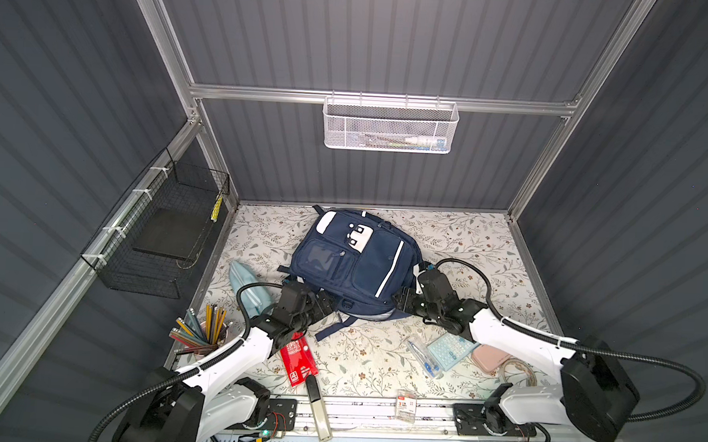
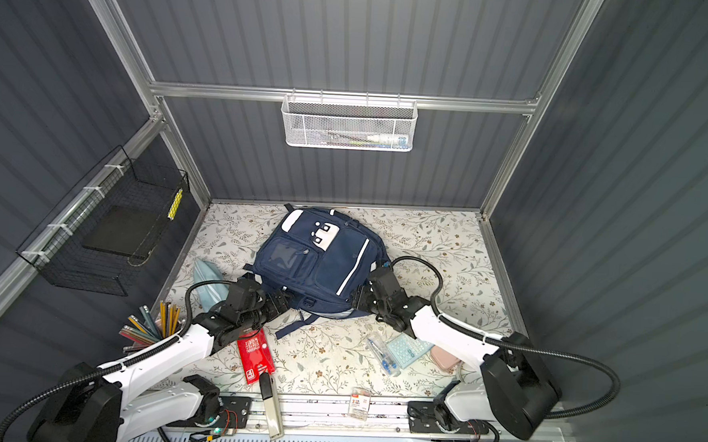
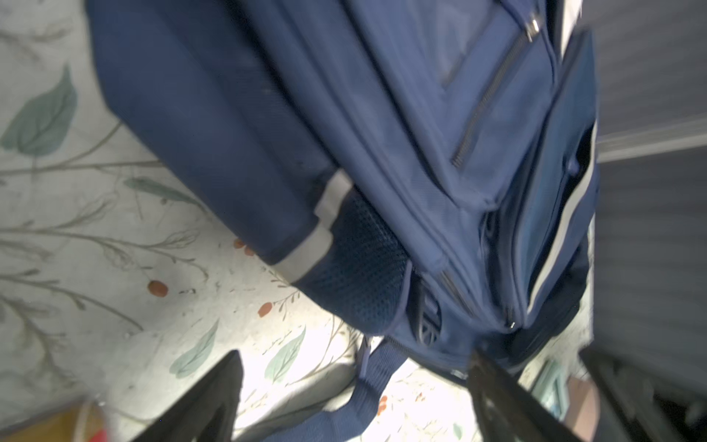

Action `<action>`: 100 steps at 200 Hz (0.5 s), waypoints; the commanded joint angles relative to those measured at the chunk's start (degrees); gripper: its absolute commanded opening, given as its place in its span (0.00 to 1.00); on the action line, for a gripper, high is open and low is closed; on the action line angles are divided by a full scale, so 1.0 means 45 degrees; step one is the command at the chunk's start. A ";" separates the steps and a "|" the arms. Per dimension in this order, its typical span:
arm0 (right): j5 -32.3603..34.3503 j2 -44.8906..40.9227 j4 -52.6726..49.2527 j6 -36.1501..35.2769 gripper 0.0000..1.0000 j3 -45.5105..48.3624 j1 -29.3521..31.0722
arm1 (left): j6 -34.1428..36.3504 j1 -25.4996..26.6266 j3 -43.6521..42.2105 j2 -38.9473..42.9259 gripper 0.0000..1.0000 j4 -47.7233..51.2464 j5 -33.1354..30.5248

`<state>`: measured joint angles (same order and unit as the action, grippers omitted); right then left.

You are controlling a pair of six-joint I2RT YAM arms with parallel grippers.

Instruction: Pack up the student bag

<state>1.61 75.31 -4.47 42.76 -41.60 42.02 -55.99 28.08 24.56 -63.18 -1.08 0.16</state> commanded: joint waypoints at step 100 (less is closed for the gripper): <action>0.3182 0.0343 0.0714 -0.1130 0.62 -0.0131 0.4186 | -0.1865 0.0045 0.0307 -0.2848 0.02 -0.3882 -0.0067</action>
<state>14.57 74.85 -4.10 38.85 -41.25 59.44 -64.40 28.08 24.10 -76.49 -17.02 -0.64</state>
